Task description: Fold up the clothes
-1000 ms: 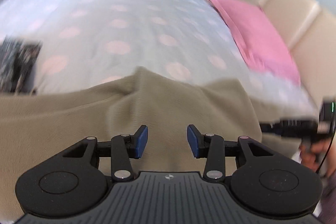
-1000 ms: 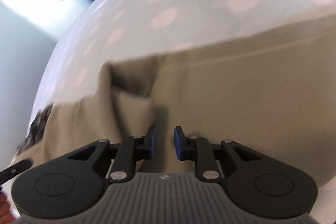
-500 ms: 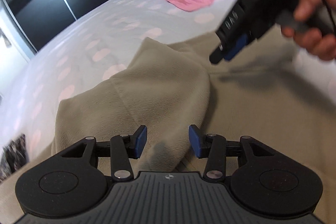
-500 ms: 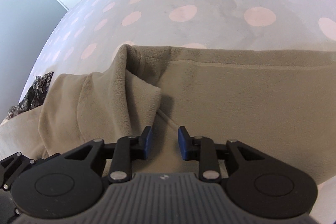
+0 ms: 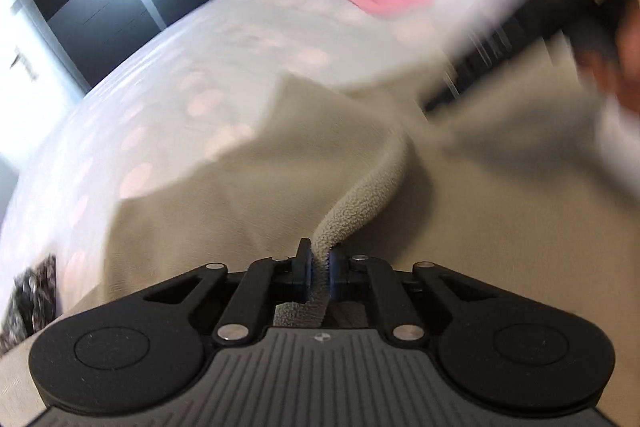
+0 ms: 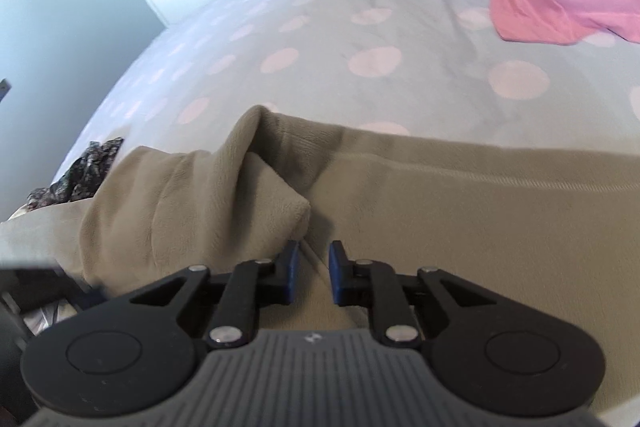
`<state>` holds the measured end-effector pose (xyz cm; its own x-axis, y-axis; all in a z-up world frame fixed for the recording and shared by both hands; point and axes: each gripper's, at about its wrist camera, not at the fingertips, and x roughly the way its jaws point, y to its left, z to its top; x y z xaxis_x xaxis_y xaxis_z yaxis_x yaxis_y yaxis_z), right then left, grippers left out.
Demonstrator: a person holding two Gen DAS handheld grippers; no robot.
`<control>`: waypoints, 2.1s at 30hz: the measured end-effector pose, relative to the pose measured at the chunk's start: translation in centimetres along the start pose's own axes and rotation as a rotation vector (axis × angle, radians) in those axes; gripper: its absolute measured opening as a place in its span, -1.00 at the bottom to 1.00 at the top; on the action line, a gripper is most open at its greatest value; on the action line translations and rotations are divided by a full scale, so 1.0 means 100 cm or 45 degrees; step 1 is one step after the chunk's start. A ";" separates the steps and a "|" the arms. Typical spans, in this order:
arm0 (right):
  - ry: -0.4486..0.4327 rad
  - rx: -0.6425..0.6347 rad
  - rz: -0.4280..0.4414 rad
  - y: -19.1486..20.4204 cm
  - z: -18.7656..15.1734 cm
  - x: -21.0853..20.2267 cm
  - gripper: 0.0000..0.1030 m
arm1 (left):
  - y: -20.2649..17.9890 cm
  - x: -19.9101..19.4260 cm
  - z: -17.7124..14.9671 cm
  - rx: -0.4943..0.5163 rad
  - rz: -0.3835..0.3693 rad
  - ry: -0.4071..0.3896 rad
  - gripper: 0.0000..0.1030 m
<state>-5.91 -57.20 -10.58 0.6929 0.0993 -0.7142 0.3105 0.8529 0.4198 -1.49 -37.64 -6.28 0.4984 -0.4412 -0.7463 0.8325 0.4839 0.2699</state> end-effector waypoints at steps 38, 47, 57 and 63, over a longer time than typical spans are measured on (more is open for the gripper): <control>-0.277 -0.027 0.021 0.038 0.021 0.028 -0.92 | 0.004 0.016 -0.051 -0.193 -0.243 0.039 -0.65; -0.289 -0.159 0.055 0.085 0.018 0.002 -0.91 | 0.090 -0.045 -0.057 -0.357 -0.100 -0.207 -0.52; -0.118 -0.265 -0.191 0.083 -0.016 0.057 -1.00 | 0.183 0.026 -0.070 -0.600 -0.010 -0.078 -0.78; -0.050 -0.266 -0.268 0.071 -0.028 0.082 -1.00 | 0.181 0.058 -0.098 -0.594 -0.012 -0.010 -0.77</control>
<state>0.11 -48.91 -15.00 0.6533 -0.1077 -0.7494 0.3126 0.9399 0.1375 14.11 -24.01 -11.73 0.4949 -0.4518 -0.7423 0.6399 0.7674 -0.0405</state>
